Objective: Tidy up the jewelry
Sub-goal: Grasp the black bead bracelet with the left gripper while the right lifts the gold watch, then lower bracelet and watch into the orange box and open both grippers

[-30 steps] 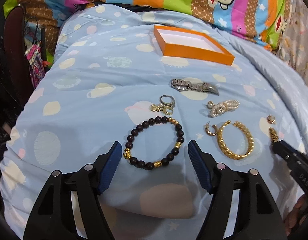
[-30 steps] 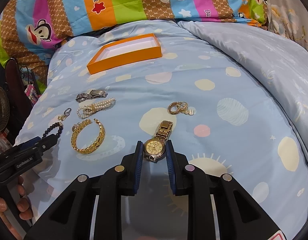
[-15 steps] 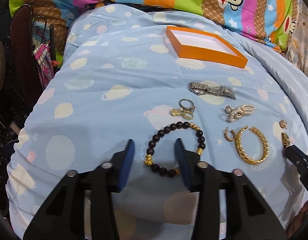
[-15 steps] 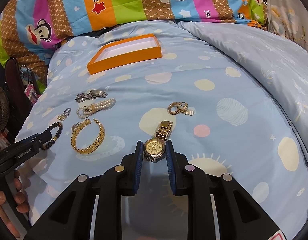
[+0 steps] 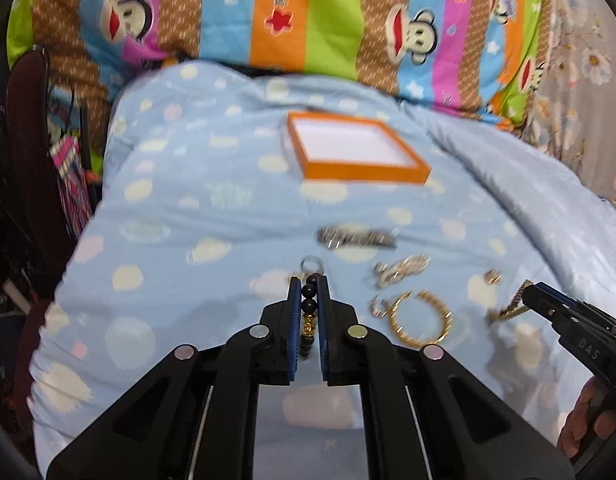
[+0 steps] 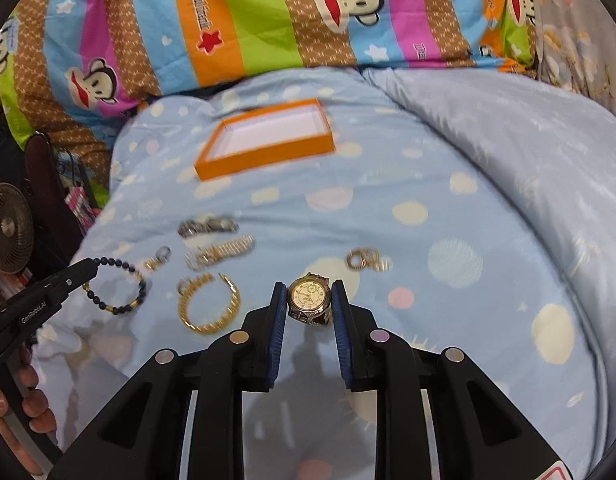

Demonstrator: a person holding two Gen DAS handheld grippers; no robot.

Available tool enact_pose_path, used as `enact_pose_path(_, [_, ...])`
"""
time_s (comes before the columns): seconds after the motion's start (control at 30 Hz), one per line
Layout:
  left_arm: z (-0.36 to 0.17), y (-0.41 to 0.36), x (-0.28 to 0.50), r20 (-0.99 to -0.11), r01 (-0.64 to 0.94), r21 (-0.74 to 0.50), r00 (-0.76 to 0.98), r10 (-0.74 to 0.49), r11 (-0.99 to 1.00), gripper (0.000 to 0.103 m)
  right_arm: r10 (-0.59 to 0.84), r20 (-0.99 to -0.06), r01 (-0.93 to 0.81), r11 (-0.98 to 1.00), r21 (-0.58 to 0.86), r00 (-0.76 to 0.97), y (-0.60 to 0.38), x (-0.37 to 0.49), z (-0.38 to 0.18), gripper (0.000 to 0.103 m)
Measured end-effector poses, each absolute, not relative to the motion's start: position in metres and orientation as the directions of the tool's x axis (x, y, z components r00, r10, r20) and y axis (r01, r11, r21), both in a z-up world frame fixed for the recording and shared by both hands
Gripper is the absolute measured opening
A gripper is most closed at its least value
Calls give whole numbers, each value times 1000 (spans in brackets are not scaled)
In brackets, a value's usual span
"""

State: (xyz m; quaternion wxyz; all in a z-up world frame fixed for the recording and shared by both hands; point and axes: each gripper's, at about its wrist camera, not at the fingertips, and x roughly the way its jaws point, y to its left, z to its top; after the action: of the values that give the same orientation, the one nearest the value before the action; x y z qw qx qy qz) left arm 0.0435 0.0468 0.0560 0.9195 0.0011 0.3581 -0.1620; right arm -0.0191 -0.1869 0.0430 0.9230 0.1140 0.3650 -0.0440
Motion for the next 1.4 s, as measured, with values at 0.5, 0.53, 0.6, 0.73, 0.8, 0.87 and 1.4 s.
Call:
enact_pose_path(0.5, [136, -14, 123, -545, 360, -4, 781, -304, 933, 7, 17, -611, 80, 988, 130, 792, -195, 93, 122, 21])
enact_pose_path(0.53, [135, -18, 131, -546, 362, -1, 781, -303, 932, 7, 16, -612, 79, 989, 128, 791, -196, 106, 121, 21])
enact_pose_path(0.6, [130, -29, 157, -559, 364, 0, 772, -301, 932, 7, 20, -617, 78, 988, 132, 787, -199, 130, 118, 21])
enact_pose_path(0.73, [118, -45, 205, -581, 351, -13, 760, -292, 936, 7, 40, -628, 85, 982, 167, 777, -209, 177, 102, 21])
enact_pose_path(0.8, [108, -53, 232, -598, 348, -33, 744, -298, 937, 7, 46, -626, 91, 978, 185, 778, -213, 196, 93, 21])
enact_pose_path(0.87, [97, -57, 253, -608, 344, -49, 735, -302, 938, 7, 57, -625, 97, 973, 210, 779, -217, 215, 85, 21])
enact_pose_path(1.4, [41, -72, 296, -631, 324, 23, 739, -238, 946, 46, 73, -665, 94, 973, 212, 743, -210, 262, 36, 44])
